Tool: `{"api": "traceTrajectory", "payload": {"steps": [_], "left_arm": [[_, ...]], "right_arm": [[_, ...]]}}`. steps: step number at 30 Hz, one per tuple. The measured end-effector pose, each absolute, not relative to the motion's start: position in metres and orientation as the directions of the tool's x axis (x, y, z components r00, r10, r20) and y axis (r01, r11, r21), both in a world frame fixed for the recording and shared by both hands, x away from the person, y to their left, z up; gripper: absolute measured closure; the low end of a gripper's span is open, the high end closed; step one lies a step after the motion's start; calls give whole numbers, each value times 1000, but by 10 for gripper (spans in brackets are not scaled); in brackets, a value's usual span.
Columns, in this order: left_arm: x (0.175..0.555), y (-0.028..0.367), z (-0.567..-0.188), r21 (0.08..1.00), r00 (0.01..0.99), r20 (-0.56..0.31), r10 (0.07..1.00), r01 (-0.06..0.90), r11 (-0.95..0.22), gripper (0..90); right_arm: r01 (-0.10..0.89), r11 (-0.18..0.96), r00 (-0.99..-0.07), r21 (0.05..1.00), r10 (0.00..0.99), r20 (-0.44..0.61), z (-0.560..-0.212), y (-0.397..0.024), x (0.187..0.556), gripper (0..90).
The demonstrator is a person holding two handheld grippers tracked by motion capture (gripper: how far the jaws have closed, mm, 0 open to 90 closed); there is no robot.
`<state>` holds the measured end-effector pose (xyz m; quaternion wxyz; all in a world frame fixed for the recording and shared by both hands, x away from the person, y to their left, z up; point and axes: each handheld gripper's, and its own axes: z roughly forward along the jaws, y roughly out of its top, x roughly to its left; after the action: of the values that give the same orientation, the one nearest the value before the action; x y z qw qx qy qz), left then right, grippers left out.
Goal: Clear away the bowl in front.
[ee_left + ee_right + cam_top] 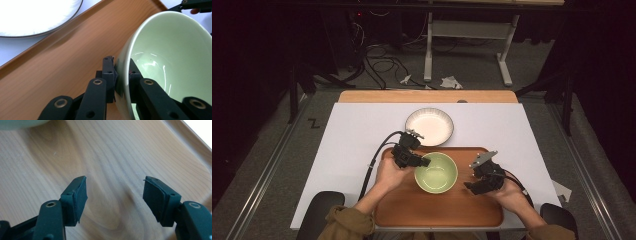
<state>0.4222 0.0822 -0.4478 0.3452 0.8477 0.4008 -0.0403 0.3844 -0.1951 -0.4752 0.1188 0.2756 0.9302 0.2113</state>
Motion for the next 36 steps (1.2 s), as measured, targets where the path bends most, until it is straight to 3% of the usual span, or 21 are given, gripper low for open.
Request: {"api": "traceTrajectory", "payload": {"steps": [36], "left_arm": [[427, 77, -467, 535, 653, -335, 679, 725, -434, 818]], "right_arm": [[459, 762, -822, 458, 559, -106, -475, -194, 384, 360]]}}
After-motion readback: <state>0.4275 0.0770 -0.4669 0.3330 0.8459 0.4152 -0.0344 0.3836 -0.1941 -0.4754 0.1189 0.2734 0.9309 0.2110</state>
